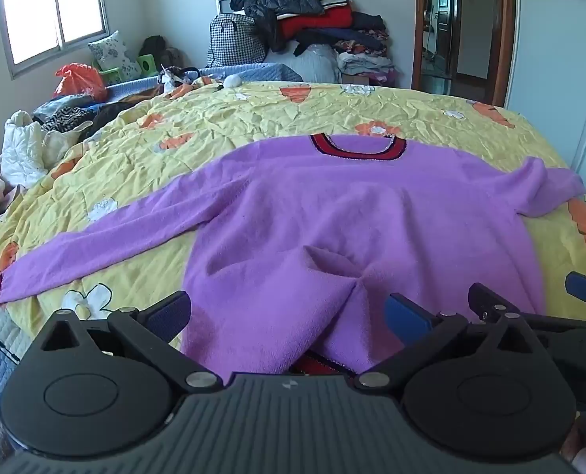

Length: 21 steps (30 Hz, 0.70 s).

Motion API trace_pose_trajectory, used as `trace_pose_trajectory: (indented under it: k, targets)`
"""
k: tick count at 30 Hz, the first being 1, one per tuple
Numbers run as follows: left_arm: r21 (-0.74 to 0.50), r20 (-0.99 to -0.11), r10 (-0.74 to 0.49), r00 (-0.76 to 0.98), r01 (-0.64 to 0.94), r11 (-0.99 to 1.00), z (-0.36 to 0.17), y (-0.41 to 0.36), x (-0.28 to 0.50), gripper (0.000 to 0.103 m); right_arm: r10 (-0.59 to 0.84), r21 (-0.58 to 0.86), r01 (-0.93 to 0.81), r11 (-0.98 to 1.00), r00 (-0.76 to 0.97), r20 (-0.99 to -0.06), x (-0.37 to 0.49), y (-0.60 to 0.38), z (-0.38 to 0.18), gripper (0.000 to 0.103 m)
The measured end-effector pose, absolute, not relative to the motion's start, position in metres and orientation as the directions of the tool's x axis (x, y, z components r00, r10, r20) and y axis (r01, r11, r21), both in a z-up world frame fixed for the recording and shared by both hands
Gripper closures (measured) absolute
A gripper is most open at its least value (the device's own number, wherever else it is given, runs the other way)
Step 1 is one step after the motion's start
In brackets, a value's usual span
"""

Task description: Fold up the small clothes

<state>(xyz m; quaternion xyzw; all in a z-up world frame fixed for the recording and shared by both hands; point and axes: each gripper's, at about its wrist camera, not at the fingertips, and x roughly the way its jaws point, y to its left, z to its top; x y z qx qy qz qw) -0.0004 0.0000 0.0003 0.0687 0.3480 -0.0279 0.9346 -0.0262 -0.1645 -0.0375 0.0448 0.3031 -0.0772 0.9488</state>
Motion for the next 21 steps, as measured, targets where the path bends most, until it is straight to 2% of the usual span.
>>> trace_pose_trajectory:
  k: [3,21]
  targets:
    - [0.093,-0.675,-0.01,0.737,0.1,0.991,0.0001,0.0005,0.0024,0.0,-0.116,0.038,0.17,0.985,0.807,-0.579,-0.0248,-0.1649,-0.0373,0.0]
    - [0.083,-0.671,-0.02,0.741,0.102,0.991,-0.0049,-0.0008,0.0018,0.0,-0.113,0.041,0.166,0.985,0.808,-0.578,-0.0262,-0.1649,-0.0365,0.0]
